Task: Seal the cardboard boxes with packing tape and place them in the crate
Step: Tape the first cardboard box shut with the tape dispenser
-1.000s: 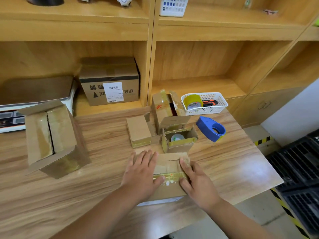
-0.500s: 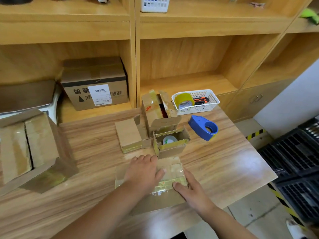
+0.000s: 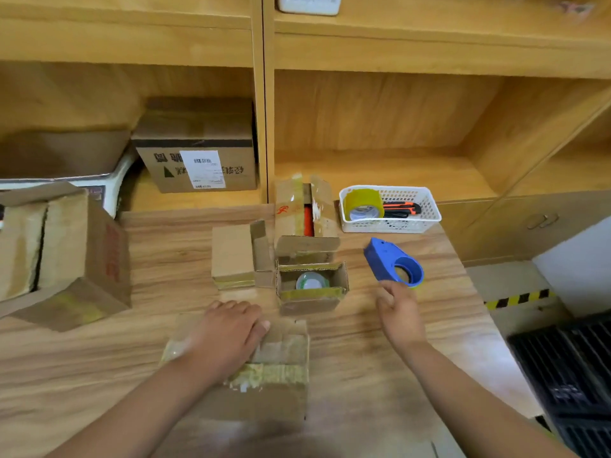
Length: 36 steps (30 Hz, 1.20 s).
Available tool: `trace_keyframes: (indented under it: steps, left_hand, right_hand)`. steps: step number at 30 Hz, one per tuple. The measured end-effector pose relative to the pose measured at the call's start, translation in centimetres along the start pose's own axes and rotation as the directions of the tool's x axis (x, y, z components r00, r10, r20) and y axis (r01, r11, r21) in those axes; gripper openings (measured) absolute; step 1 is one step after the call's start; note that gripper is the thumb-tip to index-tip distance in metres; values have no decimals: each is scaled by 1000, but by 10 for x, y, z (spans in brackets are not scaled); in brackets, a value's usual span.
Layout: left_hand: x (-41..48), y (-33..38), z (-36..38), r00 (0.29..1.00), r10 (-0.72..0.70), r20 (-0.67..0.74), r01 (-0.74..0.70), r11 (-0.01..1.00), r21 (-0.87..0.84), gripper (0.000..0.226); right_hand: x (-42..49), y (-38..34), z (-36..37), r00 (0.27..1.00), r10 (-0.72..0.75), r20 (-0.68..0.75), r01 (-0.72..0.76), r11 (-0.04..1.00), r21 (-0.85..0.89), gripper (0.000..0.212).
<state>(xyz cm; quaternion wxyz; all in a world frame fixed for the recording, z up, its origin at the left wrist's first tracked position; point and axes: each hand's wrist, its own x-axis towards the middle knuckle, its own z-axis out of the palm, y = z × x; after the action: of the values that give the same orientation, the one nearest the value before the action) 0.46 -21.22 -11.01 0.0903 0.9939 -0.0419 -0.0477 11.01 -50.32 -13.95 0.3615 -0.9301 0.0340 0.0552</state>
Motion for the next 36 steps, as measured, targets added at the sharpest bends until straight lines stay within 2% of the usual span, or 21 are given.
trace_keyframes:
  steps: [2, 4, 6, 8, 11, 14, 17, 20, 24, 26, 27, 29, 31, 34, 36]
  left_hand:
    - [5, 9, -1, 997, -77, -29, 76, 997, -32, 70]
    - [7, 15, 1, 990, -112, -89, 110, 994, -24, 63]
    - [5, 16, 2, 985, -115, -126, 115, 993, -8, 54]
    - [3, 15, 2, 987, -122, -102, 120, 993, -21, 55]
    - [3, 15, 1, 985, -124, -122, 120, 992, -37, 54]
    - [5, 18, -2, 984, -108, -140, 108, 994, -12, 48]
    - [3, 19, -4, 985, -111, -130, 109, 994, -17, 50]
    - [3, 21, -7, 988, -115, -108, 113, 993, -17, 57]
    - [1, 19, -10, 989, -146, 5, 146, 989, -17, 76]
    - [1, 18, -13, 981, -187, 56, 194, 966, -169, 72]
    - [2, 19, -18, 974, -216, 71, 227, 932, -283, 61]
    - [7, 25, -31, 970, -235, 64, 238, 867, -438, 35]
    - [14, 37, -51, 979, -205, -2, 172, 825, -538, 46]
    - [16, 58, -89, 984, -139, -113, 34, 764, -644, 68]
    - [10, 69, -110, 983, -97, -156, -32, 744, -667, 74]
  right_hand:
    - [28, 5, -8, 996, -84, -12, 81, 981, -174, 37]
    - [52, 9, -11, 995, -93, 28, 98, 953, -287, 41]
    - [71, 13, -11, 996, -41, 84, 71, 918, -389, 42]
    - [84, 15, -9, 993, 42, 115, 10, 905, -426, 41]
    - [92, 18, -4, 974, 164, 159, -65, 868, -493, 62]
    - [95, 30, -4, 974, 151, 166, -14, 779, -627, 68]
    - [92, 38, -11, 977, 138, 160, -9, 784, -621, 70]
    - [82, 37, -23, 988, 84, 128, 8, 807, -590, 51]
    - [58, 26, -42, 995, 58, 84, -20, 920, -391, 51]
    - [40, 17, -51, 999, -37, 40, 48, 950, -310, 53]
    - [30, 11, -55, 994, -110, 9, 109, 958, -265, 52]
    - [8, -3, -61, 963, -262, -61, 247, 952, -180, 47]
    - [-13, -15, -65, 897, -427, -118, 410, 901, -141, 41]
    - [-40, -36, -71, 708, -687, -164, 662, 726, -188, 29]
    - [-53, -51, -74, 591, -787, -179, 764, 617, -189, 31]
